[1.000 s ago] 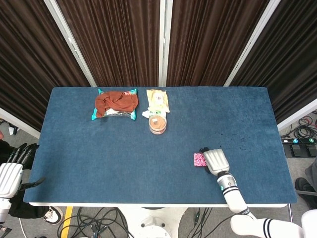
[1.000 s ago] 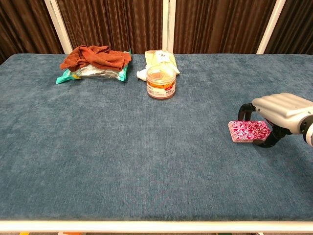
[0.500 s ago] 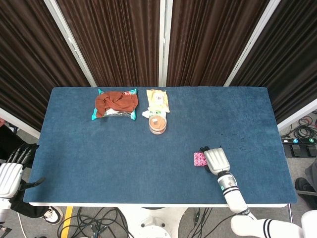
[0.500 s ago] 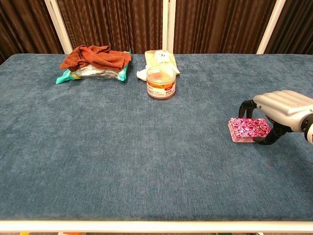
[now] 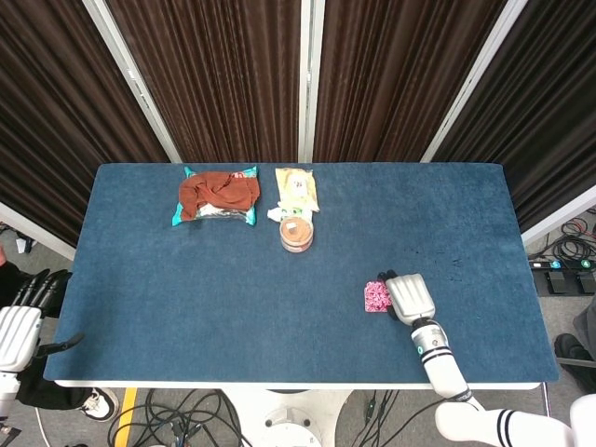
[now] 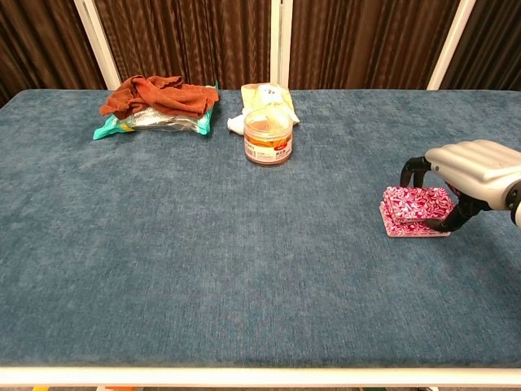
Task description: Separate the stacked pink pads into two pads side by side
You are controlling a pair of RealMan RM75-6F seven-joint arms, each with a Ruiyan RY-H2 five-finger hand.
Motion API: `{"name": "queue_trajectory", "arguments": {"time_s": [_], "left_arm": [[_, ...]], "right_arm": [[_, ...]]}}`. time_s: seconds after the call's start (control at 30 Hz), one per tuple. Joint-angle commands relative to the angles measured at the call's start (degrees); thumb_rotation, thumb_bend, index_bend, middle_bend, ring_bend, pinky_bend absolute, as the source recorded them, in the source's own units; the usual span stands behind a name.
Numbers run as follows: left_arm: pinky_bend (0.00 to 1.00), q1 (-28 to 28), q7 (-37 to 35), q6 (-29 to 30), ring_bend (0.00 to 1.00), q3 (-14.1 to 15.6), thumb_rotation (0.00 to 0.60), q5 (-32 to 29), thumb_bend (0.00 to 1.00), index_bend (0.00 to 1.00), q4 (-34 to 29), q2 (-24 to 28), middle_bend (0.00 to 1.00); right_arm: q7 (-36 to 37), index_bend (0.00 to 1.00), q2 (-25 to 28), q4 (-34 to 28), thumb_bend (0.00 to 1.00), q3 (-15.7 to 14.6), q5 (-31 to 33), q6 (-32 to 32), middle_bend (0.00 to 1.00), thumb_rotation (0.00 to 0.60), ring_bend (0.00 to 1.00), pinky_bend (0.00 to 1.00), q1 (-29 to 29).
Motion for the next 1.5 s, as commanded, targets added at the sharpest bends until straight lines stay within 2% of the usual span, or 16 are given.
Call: {"name": "queue_trajectory", "arguments": {"time_s": [0.03, 0.47, 0.9, 1.17, 1.23, 1.33, 1.5], "left_arm": [[0.13, 0.0, -0.1, 0.0, 0.0, 0.0, 0.6, 0.0, 0.02, 0.11, 0.0, 0.0, 0.1], [0.13, 0.0, 0.4, -0.1, 0.0, 0.1, 0.6, 0.2, 0.02, 0.11, -0.2, 0.0, 0.1], [0.13, 0.0, 0.8, -0.2, 0.0, 0.2, 0.6, 0.2, 0.01, 0.11, -0.3, 0.0, 0.1], [0.13, 0.0, 1.2, -0.2, 0.0, 0.2, 0.6, 0.3, 0.02, 0.11, -0.5, 0.0, 0.1], [0.13, -0.1, 1.2, -0.3, 0.0, 0.2, 0.6, 0.3, 0.02, 0.11, -0.5, 0.0, 0.1], [0.13, -0.1, 1.1, -0.3, 0.0, 0.2, 0.6, 0.3, 0.02, 0.11, -0.6, 0.0, 0.1], [0.13, 0.0, 1.1, -0.2, 0.0, 0.2, 0.6, 0.3, 0.02, 0.11, -0.5, 0.0, 0.1]], "right_arm": [[0.0, 0.38, 0.3, 0.0, 0.23, 0.1, 0.0, 0.3, 0.36, 0.6, 0.82, 0.9, -0.1], [3.4, 0.38, 4.0, 1.6, 0.23, 1.4, 1.3, 1.0, 0.36, 0.6, 0.82, 0.9, -1.7], [10.3, 0.38, 3.9, 11.2, 0.23, 0.7, 2.3, -2.1, 0.36, 0.6, 0.82, 0.9, -4.3], [12.4, 0.37, 3.7, 13.2, 0.22, 0.6, 1.4, -3.8, 0.33, 0.6, 0.82, 0.9, -4.8], [13.3, 0.33, 4.1, 13.1, 0.2, 0.5, 0.9, -4.5, 0.29, 0.6, 0.82, 0.9, -4.8], [14.1, 0.2, 5.0, 12.4, 0.16, 0.3, 0.3, -5.7, 0.2, 0.6, 0.81, 0.89, -4.7], [13.4, 0.04, 5.5, 11.6, 0.14, 0.3, 0.3, -5.8, 0.09, 0.6, 0.79, 0.87, -4.8]]}}
